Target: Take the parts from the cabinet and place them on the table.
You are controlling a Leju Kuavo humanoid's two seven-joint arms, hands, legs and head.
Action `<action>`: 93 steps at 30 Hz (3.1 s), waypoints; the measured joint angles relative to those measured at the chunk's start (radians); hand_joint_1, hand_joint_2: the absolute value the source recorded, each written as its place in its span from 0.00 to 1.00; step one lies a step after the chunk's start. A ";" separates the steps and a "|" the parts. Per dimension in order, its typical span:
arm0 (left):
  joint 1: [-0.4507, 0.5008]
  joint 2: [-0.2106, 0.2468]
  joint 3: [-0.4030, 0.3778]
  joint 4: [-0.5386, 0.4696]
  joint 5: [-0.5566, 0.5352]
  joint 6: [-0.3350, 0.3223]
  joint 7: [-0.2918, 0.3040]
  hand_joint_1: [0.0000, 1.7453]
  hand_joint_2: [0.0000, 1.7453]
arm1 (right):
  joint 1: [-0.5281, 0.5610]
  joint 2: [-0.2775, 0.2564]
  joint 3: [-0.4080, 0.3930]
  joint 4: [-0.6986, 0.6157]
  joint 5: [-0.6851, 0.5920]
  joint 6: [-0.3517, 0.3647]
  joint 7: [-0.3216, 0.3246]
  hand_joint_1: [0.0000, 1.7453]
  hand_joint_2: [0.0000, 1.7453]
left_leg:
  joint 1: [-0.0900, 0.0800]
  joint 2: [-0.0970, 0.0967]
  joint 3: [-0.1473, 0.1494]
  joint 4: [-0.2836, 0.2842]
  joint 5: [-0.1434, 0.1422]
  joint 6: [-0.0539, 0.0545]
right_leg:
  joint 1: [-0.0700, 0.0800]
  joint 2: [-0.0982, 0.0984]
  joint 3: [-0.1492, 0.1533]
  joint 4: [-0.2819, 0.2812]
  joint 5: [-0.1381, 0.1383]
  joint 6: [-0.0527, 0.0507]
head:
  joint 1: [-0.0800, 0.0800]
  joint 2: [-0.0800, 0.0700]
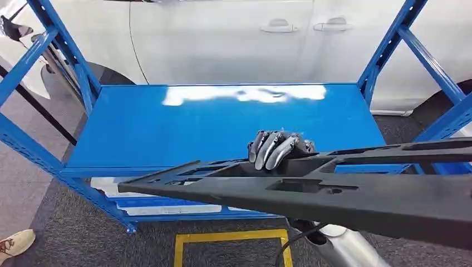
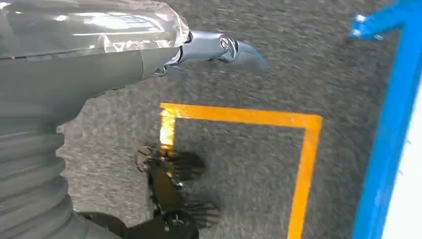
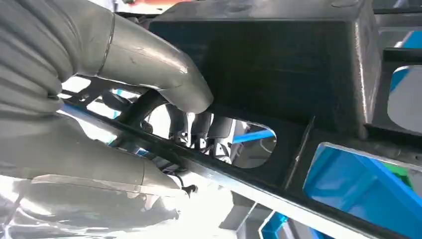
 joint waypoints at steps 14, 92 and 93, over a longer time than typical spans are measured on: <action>0.014 0.000 0.036 0.000 0.007 0.051 0.176 0.00 1.00 | -0.112 -0.027 0.002 0.080 -0.105 0.054 0.009 1.00 1.00 | 0.001 -0.004 -0.136 0.030 0.075 -0.052 | -0.005 -0.009 0.171 -0.109 0.006 -0.043 | 0.000 0.000; 0.027 0.031 0.011 -0.001 -0.046 0.108 0.076 0.00 1.00 | 0.143 -0.064 -0.030 -0.103 0.199 0.022 -0.025 1.00 1.00 | 0.006 -0.015 -0.006 -0.004 0.004 -0.009 | 0.003 0.033 0.026 0.008 0.010 -0.003 | 0.000 0.000; 0.030 0.031 0.011 -0.001 -0.046 0.108 0.076 0.00 1.00 | 0.142 -0.064 -0.030 -0.103 0.199 0.022 -0.025 1.00 1.00 | 0.004 -0.002 -0.007 -0.004 0.005 -0.008 | -0.001 0.016 -0.012 0.090 -0.032 0.001 | 0.000 0.000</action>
